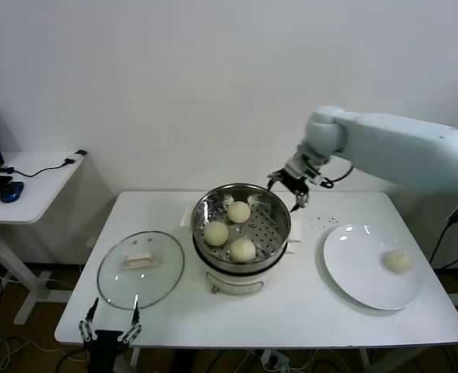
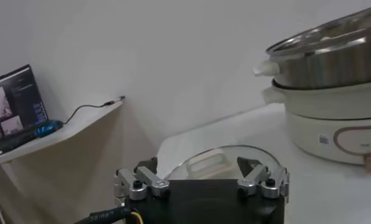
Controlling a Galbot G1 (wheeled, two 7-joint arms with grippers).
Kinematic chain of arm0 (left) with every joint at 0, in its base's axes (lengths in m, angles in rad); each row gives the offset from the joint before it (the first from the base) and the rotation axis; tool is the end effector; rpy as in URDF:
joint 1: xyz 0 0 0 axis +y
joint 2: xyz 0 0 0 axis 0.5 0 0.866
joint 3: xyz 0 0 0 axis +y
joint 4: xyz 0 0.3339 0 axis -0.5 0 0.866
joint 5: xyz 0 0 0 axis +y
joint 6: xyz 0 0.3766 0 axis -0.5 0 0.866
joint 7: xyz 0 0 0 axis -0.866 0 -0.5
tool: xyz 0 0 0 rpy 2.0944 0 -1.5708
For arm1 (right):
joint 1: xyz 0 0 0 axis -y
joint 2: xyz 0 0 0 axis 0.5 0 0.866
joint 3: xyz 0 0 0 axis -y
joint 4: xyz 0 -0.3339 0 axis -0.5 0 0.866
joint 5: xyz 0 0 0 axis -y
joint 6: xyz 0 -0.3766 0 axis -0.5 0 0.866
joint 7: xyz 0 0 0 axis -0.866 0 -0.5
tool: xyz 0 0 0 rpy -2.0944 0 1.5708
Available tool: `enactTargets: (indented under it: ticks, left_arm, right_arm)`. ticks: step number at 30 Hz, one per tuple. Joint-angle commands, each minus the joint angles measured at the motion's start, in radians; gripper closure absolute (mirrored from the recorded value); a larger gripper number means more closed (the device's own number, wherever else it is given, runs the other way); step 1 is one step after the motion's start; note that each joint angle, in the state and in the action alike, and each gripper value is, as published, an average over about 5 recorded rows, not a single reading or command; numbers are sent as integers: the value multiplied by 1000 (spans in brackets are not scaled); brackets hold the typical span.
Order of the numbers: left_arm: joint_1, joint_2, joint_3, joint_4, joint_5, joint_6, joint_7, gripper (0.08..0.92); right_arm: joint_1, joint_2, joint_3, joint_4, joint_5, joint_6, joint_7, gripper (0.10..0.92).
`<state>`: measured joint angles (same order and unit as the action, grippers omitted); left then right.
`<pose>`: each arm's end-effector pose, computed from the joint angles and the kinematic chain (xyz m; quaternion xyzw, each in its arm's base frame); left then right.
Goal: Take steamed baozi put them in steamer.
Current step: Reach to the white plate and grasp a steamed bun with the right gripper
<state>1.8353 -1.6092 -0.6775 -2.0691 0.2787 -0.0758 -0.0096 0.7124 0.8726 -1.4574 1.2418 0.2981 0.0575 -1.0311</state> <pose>0.1201 0.0448 -0.3416 0.0504 -0.9773 -0.1699 0.1164 0.5758 -0.0425 -0.0347 0.5693 -0.4616 0.6368 0.2394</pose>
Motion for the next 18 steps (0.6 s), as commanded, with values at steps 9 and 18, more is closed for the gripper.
enactTargets:
  ticks: [9,18]
  left_arm:
    - [22,6,-5,-9,3,-1,-1,177]
    - [24,-4,-3,-5,19,-2,0,177]
  right_arm:
    - [-479,-386,369,-160,-273,-140,-103,203]
    - [-762,-329,692,-346,-447,-4,-105,203]
